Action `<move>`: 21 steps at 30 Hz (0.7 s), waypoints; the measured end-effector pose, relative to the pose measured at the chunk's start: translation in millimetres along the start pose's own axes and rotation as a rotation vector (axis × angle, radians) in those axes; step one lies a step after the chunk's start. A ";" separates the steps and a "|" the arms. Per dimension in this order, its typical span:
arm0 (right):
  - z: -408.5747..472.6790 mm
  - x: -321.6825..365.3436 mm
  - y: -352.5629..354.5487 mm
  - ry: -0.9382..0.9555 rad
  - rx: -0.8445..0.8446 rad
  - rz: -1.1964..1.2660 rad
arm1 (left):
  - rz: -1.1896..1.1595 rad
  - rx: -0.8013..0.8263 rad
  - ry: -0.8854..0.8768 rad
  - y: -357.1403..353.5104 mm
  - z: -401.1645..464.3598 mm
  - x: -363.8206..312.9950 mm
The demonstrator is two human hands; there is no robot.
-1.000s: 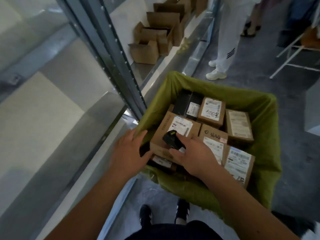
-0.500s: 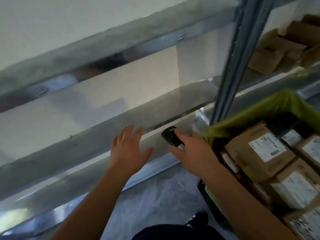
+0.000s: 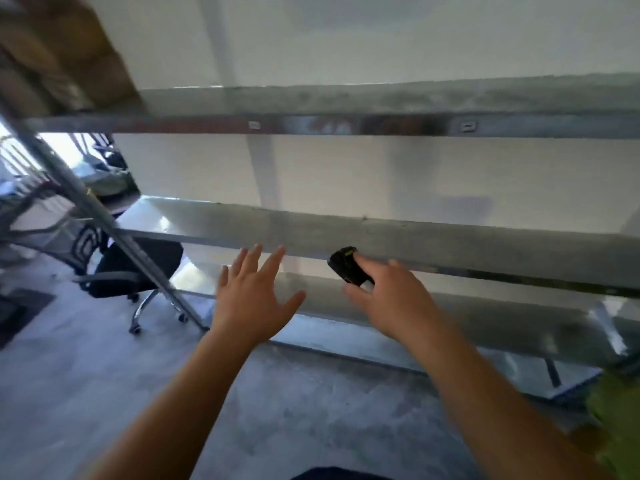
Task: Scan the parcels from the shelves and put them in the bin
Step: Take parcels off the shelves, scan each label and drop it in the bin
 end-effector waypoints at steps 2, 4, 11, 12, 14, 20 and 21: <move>8.7 47.6 -20.1 0.068 0.017 0.008 | -0.010 -0.028 0.068 18.2 -14.5 46.4; 16.3 91.2 -38.8 0.131 0.032 0.007 | -0.015 -0.056 0.131 36.6 -28.6 87.2; 39.8 212.1 -79.9 0.289 0.083 -0.013 | -0.045 -0.140 0.301 93.4 -64.0 194.7; 44.1 224.9 -81.5 0.299 0.087 -0.006 | -0.052 -0.151 0.317 100.5 -65.2 205.4; 54.6 247.0 -83.0 0.309 0.094 0.017 | -0.055 -0.170 0.342 114.5 -64.5 222.4; 96.2 306.4 -84.0 0.400 0.076 0.034 | -0.040 -0.258 0.344 151.6 -32.9 265.7; 105.5 317.5 -83.3 0.411 0.072 0.031 | -0.034 -0.270 0.344 157.6 -24.1 273.9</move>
Point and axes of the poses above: each hand's wrist, its own z-axis towards the middle knuckle, its own y-axis out of the back of the hand, x = y × z, the point moved 10 cm from there along z, towards the middle knuckle, and after that the axes turned 3 degrees about -z, right-handed, at the moved point
